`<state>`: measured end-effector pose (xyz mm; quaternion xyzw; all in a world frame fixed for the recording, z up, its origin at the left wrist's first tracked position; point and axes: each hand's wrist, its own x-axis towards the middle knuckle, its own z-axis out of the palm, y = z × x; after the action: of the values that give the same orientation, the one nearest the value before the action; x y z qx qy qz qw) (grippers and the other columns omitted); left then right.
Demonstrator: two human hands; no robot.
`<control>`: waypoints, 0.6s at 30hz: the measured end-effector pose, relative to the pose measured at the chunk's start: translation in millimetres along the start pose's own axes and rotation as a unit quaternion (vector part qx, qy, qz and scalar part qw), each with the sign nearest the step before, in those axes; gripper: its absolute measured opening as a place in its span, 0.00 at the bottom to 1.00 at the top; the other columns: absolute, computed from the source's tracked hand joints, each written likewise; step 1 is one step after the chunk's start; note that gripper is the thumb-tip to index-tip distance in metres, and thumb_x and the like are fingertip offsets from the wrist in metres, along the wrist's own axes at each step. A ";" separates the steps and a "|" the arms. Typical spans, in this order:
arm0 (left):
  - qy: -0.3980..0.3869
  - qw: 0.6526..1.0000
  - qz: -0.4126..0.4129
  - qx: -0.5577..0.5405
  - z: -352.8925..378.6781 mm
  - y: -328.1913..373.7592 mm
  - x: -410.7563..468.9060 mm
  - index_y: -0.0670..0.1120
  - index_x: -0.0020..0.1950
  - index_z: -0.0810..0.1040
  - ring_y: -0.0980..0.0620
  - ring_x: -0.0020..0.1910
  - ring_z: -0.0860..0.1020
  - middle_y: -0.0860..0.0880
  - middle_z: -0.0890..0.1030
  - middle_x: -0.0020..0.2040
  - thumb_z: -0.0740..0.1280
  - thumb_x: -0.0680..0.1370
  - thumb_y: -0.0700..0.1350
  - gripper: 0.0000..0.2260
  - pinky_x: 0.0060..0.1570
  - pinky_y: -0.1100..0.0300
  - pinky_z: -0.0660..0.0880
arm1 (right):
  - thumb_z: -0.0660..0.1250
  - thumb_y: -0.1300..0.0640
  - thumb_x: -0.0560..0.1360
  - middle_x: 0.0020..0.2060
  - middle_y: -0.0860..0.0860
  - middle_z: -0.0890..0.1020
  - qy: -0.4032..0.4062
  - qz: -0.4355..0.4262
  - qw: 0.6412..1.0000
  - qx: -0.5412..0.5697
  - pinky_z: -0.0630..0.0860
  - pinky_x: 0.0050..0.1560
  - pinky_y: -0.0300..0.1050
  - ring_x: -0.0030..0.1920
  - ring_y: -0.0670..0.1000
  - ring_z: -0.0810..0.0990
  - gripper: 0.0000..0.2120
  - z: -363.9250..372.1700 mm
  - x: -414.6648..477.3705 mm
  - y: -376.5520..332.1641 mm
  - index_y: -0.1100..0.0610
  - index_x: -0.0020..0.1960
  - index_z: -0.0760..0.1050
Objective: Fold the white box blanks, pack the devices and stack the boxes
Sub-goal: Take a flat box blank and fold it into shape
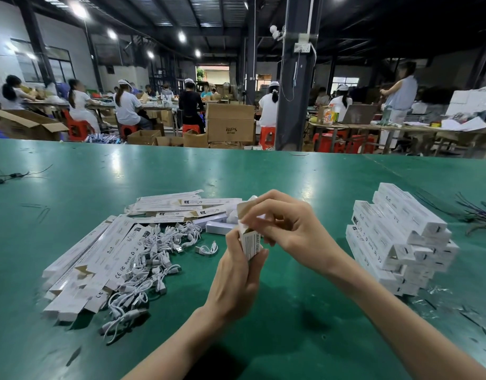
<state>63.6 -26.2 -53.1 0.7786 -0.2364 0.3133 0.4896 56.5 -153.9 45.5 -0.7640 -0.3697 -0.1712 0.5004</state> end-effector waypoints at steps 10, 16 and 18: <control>-0.010 1.000 0.017 0.006 1.7 -3.3 -0.2 0.57 0.56 0.57 0.61 0.33 0.73 0.60 0.74 0.41 0.61 0.78 0.48 0.14 0.32 0.67 0.63 | 0.67 0.69 0.75 0.42 0.50 0.80 -0.017 0.047 0.997 0.051 0.74 0.35 0.36 0.34 0.44 0.78 0.05 -6.0 2.5 1.3 0.62 0.45 0.81; -0.025 0.999 0.036 0.015 0.2 -0.4 -1.9 0.59 0.61 0.56 0.50 0.35 0.73 0.50 0.77 0.48 0.61 0.78 0.48 0.17 0.35 0.58 0.67 | 0.69 0.69 0.74 0.41 0.52 0.76 -0.051 0.096 0.986 0.124 0.76 0.32 0.44 0.35 0.52 0.75 0.20 -16.7 4.0 -1.6 0.51 0.54 0.66; -0.033 0.999 0.038 0.018 0.6 -0.2 -2.4 0.55 0.61 0.58 0.50 0.34 0.73 0.50 0.77 0.47 0.61 0.78 0.48 0.16 0.35 0.59 0.65 | 0.69 0.71 0.73 0.41 0.50 0.77 -0.075 0.105 0.985 0.117 0.76 0.33 0.42 0.35 0.51 0.76 0.23 -19.3 4.5 -3.0 0.50 0.59 0.67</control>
<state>62.2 -26.5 -55.1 0.7876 -0.2766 0.3096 0.4553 59.4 -168.6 58.8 -0.7450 -0.3418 -0.0157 0.5726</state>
